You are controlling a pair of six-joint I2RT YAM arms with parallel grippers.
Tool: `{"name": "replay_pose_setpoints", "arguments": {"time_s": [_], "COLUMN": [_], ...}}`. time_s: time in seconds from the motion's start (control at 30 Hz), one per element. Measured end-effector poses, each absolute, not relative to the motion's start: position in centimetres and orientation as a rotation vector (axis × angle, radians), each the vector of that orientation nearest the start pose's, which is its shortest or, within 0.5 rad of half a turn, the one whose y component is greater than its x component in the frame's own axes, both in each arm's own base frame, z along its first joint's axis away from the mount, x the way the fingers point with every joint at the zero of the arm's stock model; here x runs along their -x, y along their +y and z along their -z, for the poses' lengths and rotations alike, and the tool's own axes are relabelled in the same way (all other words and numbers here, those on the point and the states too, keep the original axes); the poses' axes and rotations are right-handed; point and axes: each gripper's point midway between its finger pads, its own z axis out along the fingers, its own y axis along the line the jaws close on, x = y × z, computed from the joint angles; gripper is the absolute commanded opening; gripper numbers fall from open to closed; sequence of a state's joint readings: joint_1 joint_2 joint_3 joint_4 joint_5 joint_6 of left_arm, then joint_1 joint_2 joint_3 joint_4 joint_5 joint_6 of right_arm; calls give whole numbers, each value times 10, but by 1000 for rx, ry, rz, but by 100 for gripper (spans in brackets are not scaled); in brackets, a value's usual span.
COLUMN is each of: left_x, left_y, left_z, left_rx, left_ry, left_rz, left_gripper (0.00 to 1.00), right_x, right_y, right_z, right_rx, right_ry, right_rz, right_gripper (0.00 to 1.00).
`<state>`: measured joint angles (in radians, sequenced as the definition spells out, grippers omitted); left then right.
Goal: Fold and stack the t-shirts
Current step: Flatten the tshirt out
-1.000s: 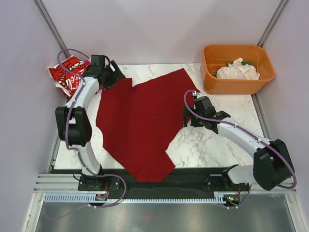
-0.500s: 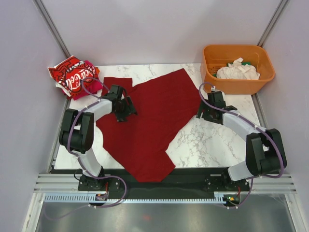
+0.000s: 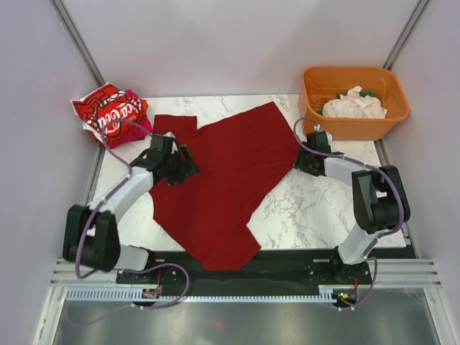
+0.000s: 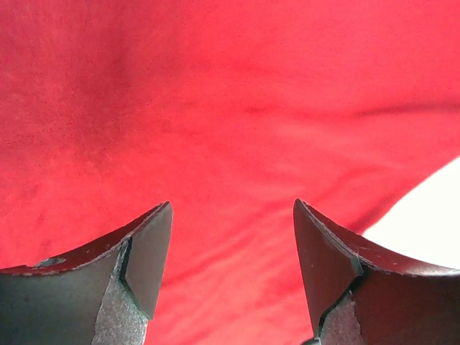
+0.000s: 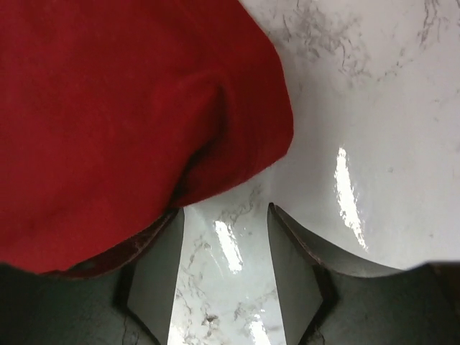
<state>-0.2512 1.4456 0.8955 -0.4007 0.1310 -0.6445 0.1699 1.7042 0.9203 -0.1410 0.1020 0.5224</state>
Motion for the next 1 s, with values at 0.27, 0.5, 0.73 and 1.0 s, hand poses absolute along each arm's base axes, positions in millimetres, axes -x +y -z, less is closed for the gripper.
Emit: {"name": "replay_pose_setpoints", "arguments": {"time_s": [0.27,0.5,0.73,1.0], "left_x": [-299,-280,-276,-276], "left_y": [-120,-103,-100,-100], "left_z": [-172,-174,-150,-150], "left_rx": [282,233,237,236], "left_ry": [2331,2313,2401,2401], "left_rz": [539,447,404,402], "left_gripper": [78,78,77,77], "right_x": [-408,-414,-427,-430], "right_y": [73,79,90,96], "right_z": [-25,-27,-24,-21], "right_rx": [-485,-476,-430,-386], "right_ry": [2398,2363,2341,2365], "right_rz": [-206,-271,-354,-395], "right_gripper": [61,67,33,0]}}
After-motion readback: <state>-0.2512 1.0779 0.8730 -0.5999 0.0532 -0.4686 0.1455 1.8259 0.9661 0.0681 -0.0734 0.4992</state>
